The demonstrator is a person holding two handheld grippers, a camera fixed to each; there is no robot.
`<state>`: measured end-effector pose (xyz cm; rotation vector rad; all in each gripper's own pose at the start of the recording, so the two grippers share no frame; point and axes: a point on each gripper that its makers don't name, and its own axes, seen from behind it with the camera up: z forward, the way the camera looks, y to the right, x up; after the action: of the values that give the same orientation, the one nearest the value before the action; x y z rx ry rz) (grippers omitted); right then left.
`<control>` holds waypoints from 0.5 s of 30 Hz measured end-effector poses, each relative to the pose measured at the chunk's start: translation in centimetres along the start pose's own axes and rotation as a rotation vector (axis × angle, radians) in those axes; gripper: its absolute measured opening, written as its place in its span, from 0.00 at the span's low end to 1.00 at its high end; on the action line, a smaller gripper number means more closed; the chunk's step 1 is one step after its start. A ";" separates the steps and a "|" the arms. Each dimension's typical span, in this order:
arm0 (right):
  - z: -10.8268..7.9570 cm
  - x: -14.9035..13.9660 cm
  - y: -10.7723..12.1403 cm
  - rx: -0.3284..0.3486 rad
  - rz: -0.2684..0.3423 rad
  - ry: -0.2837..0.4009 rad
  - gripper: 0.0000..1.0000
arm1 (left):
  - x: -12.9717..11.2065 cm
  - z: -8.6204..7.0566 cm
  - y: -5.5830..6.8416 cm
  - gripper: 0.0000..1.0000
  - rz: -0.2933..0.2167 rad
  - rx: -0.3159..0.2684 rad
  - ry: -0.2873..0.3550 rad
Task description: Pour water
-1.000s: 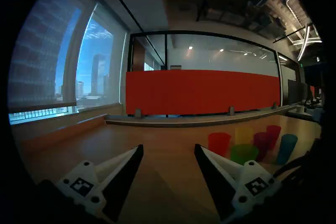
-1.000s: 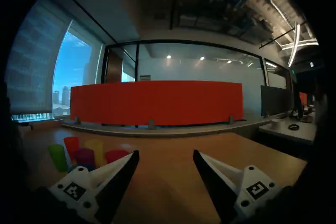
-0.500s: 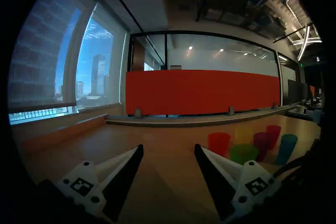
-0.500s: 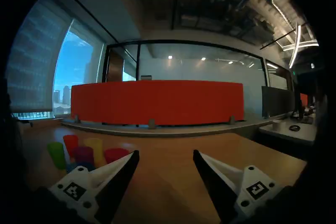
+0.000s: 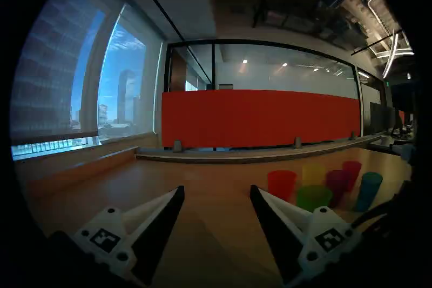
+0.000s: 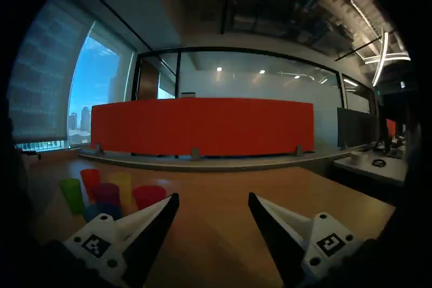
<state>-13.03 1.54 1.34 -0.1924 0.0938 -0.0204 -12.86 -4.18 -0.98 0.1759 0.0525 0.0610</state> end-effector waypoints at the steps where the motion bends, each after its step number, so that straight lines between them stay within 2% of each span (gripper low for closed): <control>1: 0.0 0.0 0.0 -0.001 0.000 0.000 0.99 | 0.0 0.0 0.0 0.90 0.000 0.000 0.000; 15: 0.0 -0.1 0.2 -0.005 0.001 -0.003 0.99 | 0.0 0.0 0.0 0.90 0.000 0.000 0.000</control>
<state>-13.12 1.73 1.35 -0.1973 0.0907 -0.0185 -12.88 -4.16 -0.97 0.1759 0.0526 0.0610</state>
